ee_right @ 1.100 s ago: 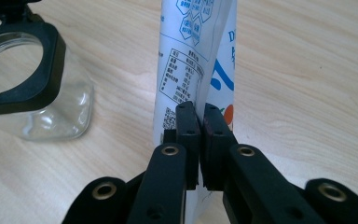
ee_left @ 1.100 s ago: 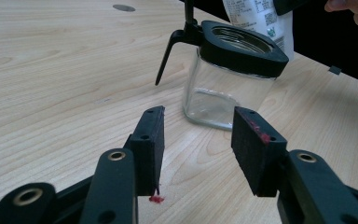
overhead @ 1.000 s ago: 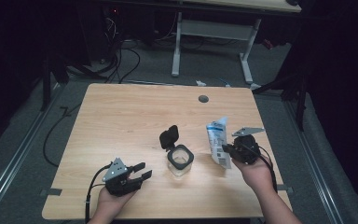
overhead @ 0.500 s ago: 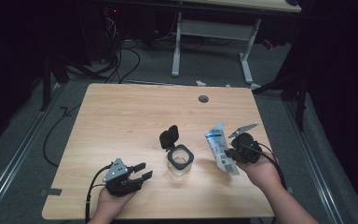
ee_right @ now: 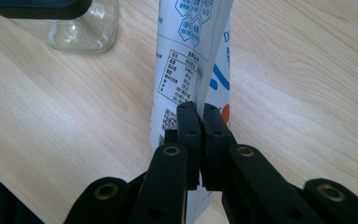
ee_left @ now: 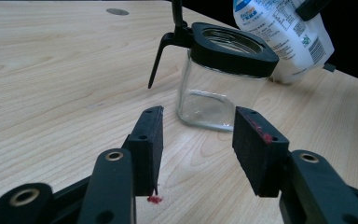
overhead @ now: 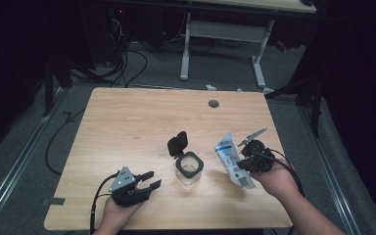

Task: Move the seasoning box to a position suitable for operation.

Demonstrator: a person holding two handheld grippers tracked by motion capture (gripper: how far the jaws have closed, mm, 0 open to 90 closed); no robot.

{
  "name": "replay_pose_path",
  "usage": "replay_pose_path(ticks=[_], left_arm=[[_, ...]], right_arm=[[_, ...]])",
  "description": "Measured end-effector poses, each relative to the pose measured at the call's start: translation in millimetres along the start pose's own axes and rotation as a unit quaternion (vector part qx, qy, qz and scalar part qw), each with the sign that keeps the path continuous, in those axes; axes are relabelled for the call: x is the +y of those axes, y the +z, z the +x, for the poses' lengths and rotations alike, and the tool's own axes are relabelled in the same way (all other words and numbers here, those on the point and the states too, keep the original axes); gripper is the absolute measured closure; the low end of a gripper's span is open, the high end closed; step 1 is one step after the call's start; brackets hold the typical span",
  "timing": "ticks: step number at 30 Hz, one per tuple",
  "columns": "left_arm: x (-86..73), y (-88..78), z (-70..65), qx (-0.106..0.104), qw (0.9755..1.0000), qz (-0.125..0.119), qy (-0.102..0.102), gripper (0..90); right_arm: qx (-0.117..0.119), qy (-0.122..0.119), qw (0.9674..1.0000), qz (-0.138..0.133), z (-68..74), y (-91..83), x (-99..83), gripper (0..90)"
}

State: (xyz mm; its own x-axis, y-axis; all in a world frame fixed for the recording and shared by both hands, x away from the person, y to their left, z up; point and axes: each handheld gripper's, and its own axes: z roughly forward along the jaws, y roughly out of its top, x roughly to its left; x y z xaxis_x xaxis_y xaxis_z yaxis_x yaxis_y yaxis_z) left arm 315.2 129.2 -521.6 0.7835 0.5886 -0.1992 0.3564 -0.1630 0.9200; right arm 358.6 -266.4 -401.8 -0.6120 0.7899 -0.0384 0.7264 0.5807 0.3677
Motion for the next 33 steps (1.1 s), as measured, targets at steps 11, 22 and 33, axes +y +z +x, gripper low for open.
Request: replay_pose_path(ticks=[11, 22, 33], left_arm=[[-0.2, 2.1, -3.2, -0.004, 1.0000, 0.002, 0.009, 53.0], [-0.2, 5.2, -9.3, -0.013, 0.9997, 0.006, 0.018, 52.5], [0.2, 7.7, -15.3, -0.024, 0.9993, 0.009, 0.029, 52.0]], right_arm=[[0.008, -0.003, 0.9996, 0.026, 2.0, -5.5, -3.7, 89.6], [0.012, -0.017, 0.9977, 0.065, 8.9, -6.3, -4.1, 90.0], [0.020, -0.018, 0.9956, 0.090, 13.0, -8.1, 0.2, 90.0]])
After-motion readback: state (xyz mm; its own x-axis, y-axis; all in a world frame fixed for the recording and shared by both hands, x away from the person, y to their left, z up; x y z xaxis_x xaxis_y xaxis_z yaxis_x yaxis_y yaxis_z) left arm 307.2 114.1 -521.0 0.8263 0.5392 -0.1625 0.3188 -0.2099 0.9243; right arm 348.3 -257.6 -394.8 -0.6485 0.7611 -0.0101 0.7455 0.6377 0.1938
